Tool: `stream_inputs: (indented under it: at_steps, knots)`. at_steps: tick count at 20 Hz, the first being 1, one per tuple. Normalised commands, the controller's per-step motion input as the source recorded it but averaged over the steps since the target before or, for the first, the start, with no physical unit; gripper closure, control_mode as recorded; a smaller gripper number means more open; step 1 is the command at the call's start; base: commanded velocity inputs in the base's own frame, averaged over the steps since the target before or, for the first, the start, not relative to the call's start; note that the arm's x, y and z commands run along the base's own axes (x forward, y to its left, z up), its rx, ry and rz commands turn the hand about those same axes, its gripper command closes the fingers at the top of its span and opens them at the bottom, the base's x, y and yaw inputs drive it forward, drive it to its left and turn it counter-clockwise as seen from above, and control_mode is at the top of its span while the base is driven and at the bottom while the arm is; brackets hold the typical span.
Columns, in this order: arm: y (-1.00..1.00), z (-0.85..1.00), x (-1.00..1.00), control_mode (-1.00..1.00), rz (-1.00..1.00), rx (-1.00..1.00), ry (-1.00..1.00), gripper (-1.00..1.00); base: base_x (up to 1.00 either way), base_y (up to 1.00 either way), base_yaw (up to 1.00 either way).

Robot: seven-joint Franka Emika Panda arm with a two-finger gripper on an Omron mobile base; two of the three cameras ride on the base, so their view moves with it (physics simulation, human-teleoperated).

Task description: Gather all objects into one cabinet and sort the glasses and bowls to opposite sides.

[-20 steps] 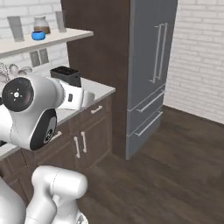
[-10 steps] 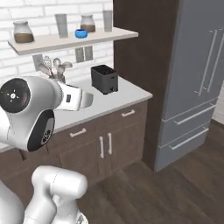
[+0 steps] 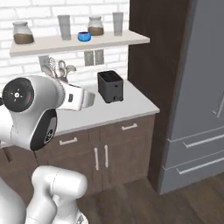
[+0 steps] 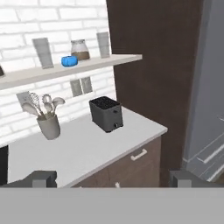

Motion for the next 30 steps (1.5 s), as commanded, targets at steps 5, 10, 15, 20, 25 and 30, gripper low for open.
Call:
stream_inputs:
  at_steps: [5, 10, 15, 20, 25, 30]
  knots:
    - [0.0, 0.0, 0.0, 1.0, 0.0, 0.0, 0.0, -1.0, 0.02, -0.21, 0.65]
    - [0.0, 0.0, 0.0, 1.0, 0.0, 0.0, 0.0, -1.0, 0.11, -0.48, 0.6]
    - [0.0, 0.0, 0.0, 1.0, 0.0, 0.0, 0.0, -1.0, 0.1, -0.62, 0.52]
    - [0.0, 0.0, 0.0, 1.0, 0.0, 0.0, 0.0, -1.0, 0.0, -0.53, 0.37]
    - [0.0, 0.0, 0.0, 1.0, 0.0, 0.0, 0.0, -1.0, 0.0, -0.12, 0.01]
    - [0.0, 0.0, 0.0, 1.0, 0.0, 0.0, 0.0, -1.0, 0.06, -0.53, 0.0]
